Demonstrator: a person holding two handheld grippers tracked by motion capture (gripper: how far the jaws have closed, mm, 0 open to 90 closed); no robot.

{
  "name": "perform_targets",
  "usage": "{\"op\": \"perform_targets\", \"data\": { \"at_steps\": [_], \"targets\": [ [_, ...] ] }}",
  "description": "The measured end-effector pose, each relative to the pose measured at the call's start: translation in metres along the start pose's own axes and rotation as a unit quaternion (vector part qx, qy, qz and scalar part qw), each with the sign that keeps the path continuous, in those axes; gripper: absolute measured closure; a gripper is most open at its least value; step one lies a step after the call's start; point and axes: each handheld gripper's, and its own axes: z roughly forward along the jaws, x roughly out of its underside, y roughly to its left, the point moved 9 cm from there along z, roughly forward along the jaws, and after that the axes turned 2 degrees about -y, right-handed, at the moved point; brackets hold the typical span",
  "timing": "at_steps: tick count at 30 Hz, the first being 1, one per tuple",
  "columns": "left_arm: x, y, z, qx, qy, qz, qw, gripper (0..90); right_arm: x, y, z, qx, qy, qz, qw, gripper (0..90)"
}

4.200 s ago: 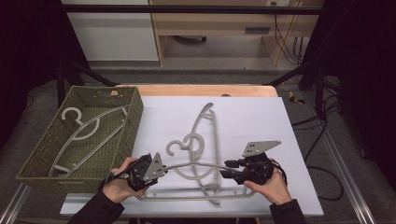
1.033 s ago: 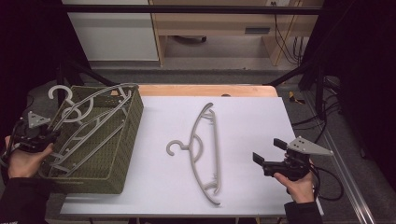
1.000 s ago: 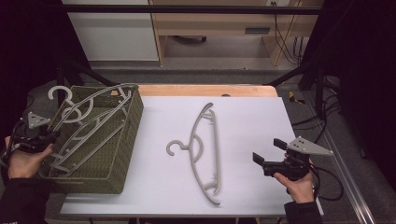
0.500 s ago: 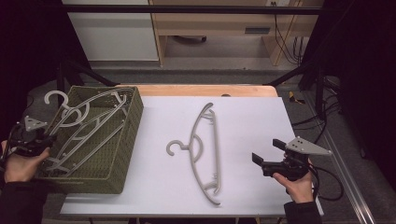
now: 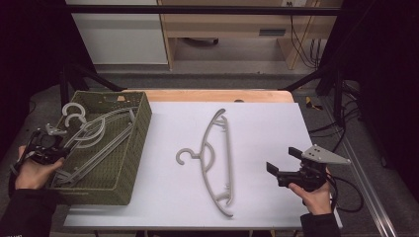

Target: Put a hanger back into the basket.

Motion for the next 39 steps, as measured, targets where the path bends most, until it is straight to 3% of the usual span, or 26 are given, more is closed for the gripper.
{"op": "perform_targets", "data": {
  "at_steps": [4,8,10,14,19,21,27,30,32,36,38,39],
  "targets": [
    [0.002,-0.001,0.003,0.002,0.02,0.007,0.9998,78.2,-0.001,0.0,0.0,0.0,-0.002,0.0,1.0,4.0],
    [0.001,0.001,0.0,0.006,0.01,-0.01,0.9999,70.6,-0.001,0.0,0.0,0.001,-0.002,0.0,1.0,4.0],
    [-0.003,0.002,-0.005,0.006,-0.018,-0.031,0.9993,66.4,-0.001,0.0,0.0,0.001,-0.002,-0.001,1.0,4.0],
    [-0.011,0.0,-0.02,0.008,-0.06,-0.047,0.997,62.5,-0.001,0.0,-0.001,-0.001,-0.003,0.0,1.0,4.0],
    [-0.028,-0.019,-0.041,0.018,-0.12,-0.047,0.9915,53.3,-0.001,0.0,-0.001,0.001,-0.004,-0.001,1.0,4.0],
    [-0.037,-0.031,-0.05,0.027,-0.148,-0.046,0.9876,49.5,-0.001,0.0,-0.001,0.001,-0.004,-0.001,1.0,3.9],
    [-0.064,-0.077,-0.08,0.069,-0.23,-0.035,0.97,40.1,-0.001,-0.001,-0.001,0.002,-0.006,0.001,1.0,3.8],
    [-0.074,-0.1,-0.092,0.097,-0.265,-0.03,0.9589,35.7,0.0,-0.001,-0.001,0.002,-0.006,-0.001,1.0,3.8],
    [-0.08,-0.114,-0.099,0.113,-0.289,-0.032,0.95,32.3,0.0,-0.001,-0.001,0.001,-0.007,-0.002,1.0,3.7],
    [-0.088,-0.139,-0.107,0.138,-0.317,-0.029,0.9378,26.3,-0.001,-0.002,-0.003,0.0,-0.012,0.0,0.9999,3.6],
    [-0.091,-0.153,-0.11,0.154,-0.325,-0.028,0.9327,22.6,-0.001,-0.002,-0.003,-0.001,-0.014,-0.002,0.9999,3.6],
    [-0.092,-0.16,-0.11,0.159,-0.326,-0.025,0.9313,21.4,-0.001,-0.002,-0.003,-0.002,-0.014,-0.002,0.9999,3.5]
  ]
}}
